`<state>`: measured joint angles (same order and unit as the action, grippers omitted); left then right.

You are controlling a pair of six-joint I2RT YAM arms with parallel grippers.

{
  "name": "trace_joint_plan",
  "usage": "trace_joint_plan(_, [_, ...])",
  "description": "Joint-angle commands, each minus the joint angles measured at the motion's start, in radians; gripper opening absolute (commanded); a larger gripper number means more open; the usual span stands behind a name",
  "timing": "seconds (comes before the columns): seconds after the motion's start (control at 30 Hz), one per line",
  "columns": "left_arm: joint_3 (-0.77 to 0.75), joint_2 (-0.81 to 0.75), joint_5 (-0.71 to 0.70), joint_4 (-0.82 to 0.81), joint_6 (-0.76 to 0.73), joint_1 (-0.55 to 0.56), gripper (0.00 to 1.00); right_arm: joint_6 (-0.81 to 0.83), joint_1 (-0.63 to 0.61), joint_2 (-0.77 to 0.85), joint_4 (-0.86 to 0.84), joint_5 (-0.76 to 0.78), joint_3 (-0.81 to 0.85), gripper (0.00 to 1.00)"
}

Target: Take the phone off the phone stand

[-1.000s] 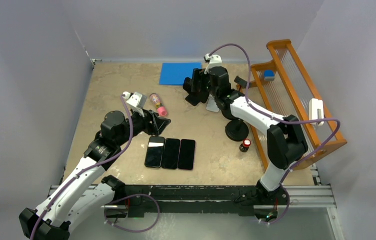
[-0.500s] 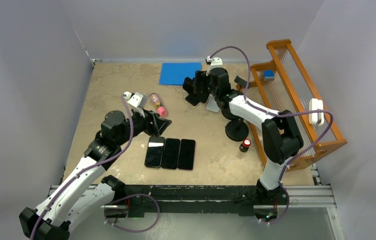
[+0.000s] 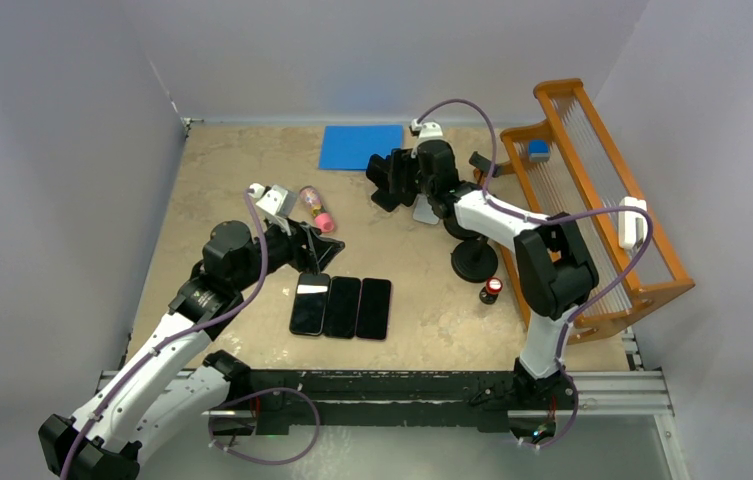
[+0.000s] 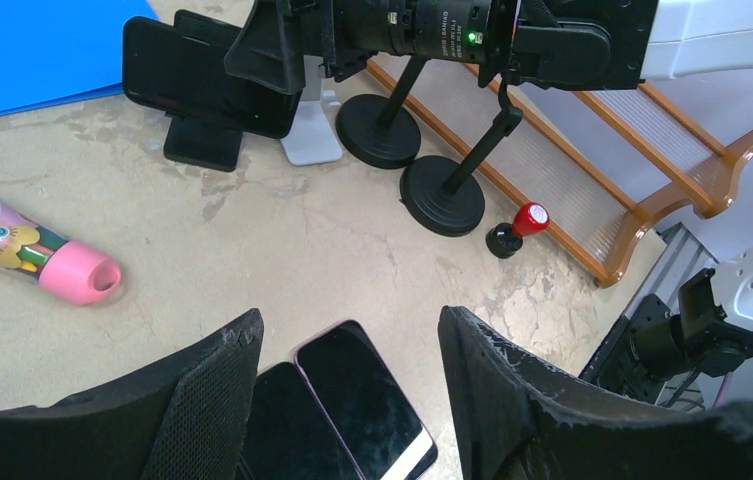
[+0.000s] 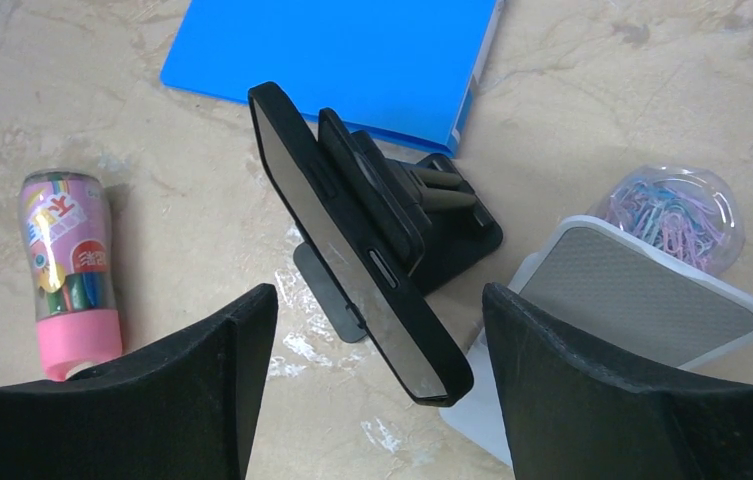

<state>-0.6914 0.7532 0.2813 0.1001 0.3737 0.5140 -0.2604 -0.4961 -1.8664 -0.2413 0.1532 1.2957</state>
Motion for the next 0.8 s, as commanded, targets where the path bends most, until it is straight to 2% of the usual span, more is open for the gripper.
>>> trace_joint_plan(0.0, [-0.011,-0.003,0.018,-0.023,-0.009,0.007,0.63,0.013,0.006,0.008,-0.033,-0.022,0.013,0.76])
trace_joint_plan(0.5, [-0.011,-0.002,0.028,-0.025,-0.007,0.009,0.63,0.022,0.010,-0.031,-0.003,-0.061,0.028,0.75])
trace_joint_plan(0.77, [-0.010,-0.002,0.029,-0.027,-0.007,0.008,0.63,0.023,0.012,-0.044,0.002,-0.066,0.027,0.69])
